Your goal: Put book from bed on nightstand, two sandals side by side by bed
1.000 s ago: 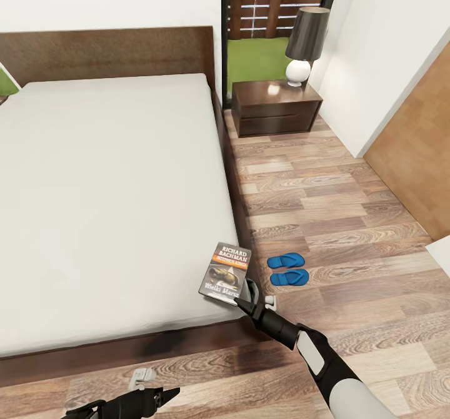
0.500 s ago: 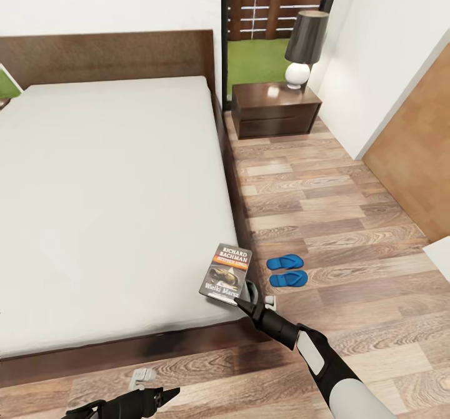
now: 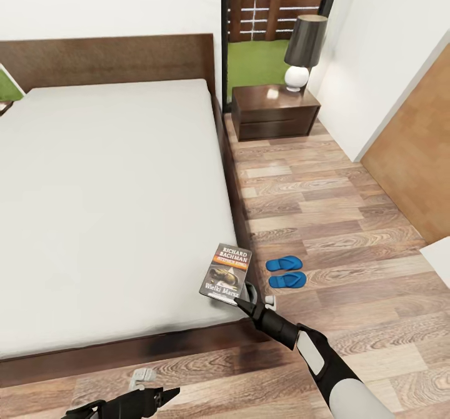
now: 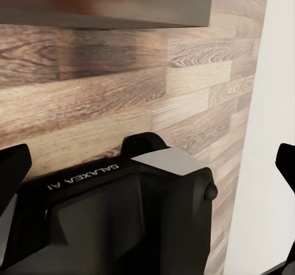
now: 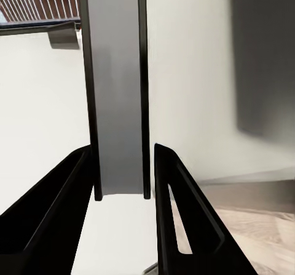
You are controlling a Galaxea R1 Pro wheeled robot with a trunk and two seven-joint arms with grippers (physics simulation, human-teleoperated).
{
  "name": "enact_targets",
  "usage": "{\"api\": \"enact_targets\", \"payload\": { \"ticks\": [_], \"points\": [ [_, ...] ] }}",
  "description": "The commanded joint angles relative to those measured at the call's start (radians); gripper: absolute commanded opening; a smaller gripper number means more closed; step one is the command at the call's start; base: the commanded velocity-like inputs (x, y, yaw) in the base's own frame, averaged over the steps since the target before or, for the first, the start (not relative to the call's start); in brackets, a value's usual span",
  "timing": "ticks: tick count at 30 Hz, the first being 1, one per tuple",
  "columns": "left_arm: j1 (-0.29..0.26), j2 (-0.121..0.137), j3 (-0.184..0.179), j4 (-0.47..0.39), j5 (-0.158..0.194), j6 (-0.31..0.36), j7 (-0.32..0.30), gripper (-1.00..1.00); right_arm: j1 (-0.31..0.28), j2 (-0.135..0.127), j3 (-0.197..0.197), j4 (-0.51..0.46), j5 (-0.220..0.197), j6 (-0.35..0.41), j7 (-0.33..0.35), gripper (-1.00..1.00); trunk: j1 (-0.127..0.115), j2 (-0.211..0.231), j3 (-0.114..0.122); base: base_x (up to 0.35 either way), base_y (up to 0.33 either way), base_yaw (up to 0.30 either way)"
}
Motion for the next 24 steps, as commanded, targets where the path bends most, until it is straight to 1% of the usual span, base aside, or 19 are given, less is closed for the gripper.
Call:
{"api": "enact_targets", "payload": {
  "ticks": [1,16,22,23,24],
  "points": [
    [0.000,0.001,-0.008,0.000,0.010,0.003,-0.002,1.00,0.000,0.001,-0.005,0.000,0.000,0.007,0.002,-1.00,-0.004,0.007,0.003,0.000,0.000,0.000],
    [0.000,0.001,-0.008,0.000,0.010,0.003,-0.002,1.00,0.000,0.002,-0.003,-0.003,0.001,0.007,0.004,-1.00,-0.061,0.112,0.050,0.000,0.000,0.000],
    [0.000,0.002,-0.008,0.000,0.010,0.003,-0.004,1.00,0.000,0.004,0.003,-0.017,0.011,0.009,0.006,-1.00,-0.084,0.154,0.069,0.000,0.000,0.000],
    [0.000,0.002,-0.008,0.000,0.010,0.003,-0.004,1.00,0.000,0.004,0.039,-0.048,0.012,0.011,0.007,-1.00,-0.088,0.161,0.072,0.000,0.000,0.000],
    [0.000,0.002,-0.008,0.000,0.010,0.003,-0.005,1.00,0.000,0.004,0.086,-0.077,0.012,0.013,0.008,-1.00,-0.092,0.168,0.075,0.000,0.000,0.000]
  ]
}}
